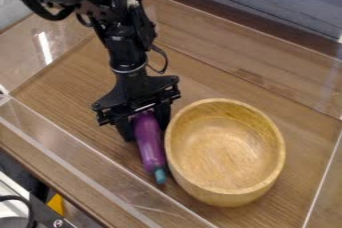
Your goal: Put the purple eggplant in the brown bowl
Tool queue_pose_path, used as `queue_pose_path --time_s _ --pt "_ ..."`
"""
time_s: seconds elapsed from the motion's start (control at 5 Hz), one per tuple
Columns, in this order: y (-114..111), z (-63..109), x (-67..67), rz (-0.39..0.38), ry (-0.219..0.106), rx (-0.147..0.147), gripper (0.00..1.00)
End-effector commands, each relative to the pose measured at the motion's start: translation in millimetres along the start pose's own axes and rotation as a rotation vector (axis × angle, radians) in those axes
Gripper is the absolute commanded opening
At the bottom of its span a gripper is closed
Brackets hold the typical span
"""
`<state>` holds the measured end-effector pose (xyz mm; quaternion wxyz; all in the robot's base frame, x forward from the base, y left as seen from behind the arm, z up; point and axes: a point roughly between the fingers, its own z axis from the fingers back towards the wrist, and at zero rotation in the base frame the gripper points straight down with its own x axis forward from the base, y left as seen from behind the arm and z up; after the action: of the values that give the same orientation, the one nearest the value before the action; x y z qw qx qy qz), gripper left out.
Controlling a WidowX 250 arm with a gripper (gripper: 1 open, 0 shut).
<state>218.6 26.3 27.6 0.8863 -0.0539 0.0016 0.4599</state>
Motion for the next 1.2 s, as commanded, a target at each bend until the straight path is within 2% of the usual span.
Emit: queue_pose_path --time_s 0.0,1.0 --pt "-11.5 16.7 5.2 -0.003 -0.04 -0.038 0.0" --pt "-16.2 30.2 -2.5 0.034 -0.019 -0.025 0.0"
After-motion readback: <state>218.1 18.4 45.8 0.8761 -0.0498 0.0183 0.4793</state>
